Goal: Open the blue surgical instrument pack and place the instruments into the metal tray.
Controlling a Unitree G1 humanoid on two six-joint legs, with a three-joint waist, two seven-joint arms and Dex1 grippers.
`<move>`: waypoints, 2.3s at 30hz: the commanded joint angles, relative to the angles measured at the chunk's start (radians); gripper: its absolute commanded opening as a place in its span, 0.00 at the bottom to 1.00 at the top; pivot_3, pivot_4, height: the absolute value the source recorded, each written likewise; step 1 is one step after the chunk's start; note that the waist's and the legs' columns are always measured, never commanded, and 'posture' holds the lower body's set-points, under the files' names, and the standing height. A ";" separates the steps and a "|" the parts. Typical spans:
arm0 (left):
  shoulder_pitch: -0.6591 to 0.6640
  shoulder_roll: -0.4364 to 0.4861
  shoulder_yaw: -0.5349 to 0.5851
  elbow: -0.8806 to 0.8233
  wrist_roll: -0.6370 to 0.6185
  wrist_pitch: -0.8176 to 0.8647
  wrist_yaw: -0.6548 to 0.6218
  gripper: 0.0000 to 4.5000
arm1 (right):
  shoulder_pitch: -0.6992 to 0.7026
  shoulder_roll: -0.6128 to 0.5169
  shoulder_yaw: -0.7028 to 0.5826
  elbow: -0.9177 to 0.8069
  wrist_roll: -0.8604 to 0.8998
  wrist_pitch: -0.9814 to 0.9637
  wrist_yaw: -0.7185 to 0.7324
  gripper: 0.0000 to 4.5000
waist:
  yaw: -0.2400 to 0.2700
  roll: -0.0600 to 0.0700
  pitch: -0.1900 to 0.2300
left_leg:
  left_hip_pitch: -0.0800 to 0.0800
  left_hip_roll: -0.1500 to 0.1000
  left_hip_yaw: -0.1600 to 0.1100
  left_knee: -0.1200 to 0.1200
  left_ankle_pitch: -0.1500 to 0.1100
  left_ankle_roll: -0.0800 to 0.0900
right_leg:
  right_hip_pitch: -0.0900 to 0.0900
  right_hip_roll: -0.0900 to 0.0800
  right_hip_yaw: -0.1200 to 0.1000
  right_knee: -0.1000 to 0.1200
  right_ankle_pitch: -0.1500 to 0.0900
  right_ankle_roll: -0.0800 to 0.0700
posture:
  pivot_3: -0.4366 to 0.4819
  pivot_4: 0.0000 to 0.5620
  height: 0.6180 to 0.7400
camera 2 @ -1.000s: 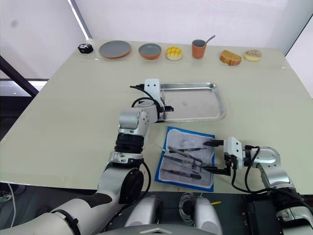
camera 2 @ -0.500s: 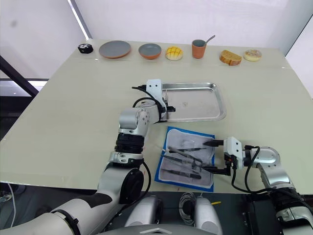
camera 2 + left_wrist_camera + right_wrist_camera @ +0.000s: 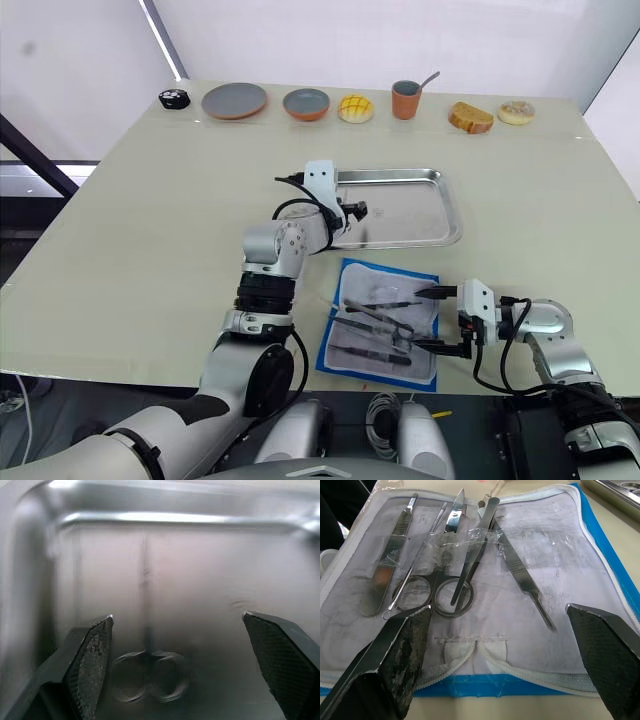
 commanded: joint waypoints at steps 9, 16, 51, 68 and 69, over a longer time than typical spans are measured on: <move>0.153 0.388 -0.092 -0.278 -0.238 -0.151 -0.701 0.98 | 0.036 0.007 0.041 0.082 -0.060 0.031 0.002 1.00 | -0.004 0.004 0.002 | 0.001 0.000 0.000 0.000 0.001 -0.001 | 0.001 0.001 0.000 0.000 0.000 0.000 | 0.48 0.27 1.00; 0.293 0.685 -0.134 -0.310 -0.295 -0.281 -1.119 0.98 | 0.052 0.020 0.037 0.057 -0.053 0.036 -0.011 1.00 | -0.005 0.006 0.003 | 0.001 0.002 0.000 -0.001 -0.002 0.003 | 0.000 0.002 0.001 0.000 0.000 -0.001 | 0.48 0.27 1.00; 0.275 0.860 -0.299 -0.255 -0.147 -0.470 -1.339 0.98 | 0.160 0.011 -0.013 -0.046 -0.010 0.038 -0.028 1.00 | 0.023 0.010 0.008 | -0.001 0.003 -0.001 -0.002 -0.002 0.005 | -0.001 0.004 -0.002 -0.001 -0.001 -0.002 | 0.48 0.27 1.00; 0.116 0.576 -0.592 0.025 0.148 -0.697 -1.267 0.66 | 0.233 0.021 -0.005 -0.138 -0.012 0.075 -0.099 1.00 | 0.020 0.010 0.008 | -0.001 0.002 0.000 0.000 -0.002 0.005 | -0.001 0.008 0.001 -0.001 -0.002 -0.003 | 0.48 0.27 1.00; 0.110 0.575 -0.599 0.037 0.156 -0.707 -1.279 0.66 | 0.233 0.021 -0.004 -0.139 -0.013 0.075 -0.102 1.00 | 0.020 0.010 0.008 | -0.001 0.003 -0.001 0.000 -0.002 0.005 | -0.001 0.009 0.001 -0.001 -0.002 -0.003 | 0.48 0.27 1.00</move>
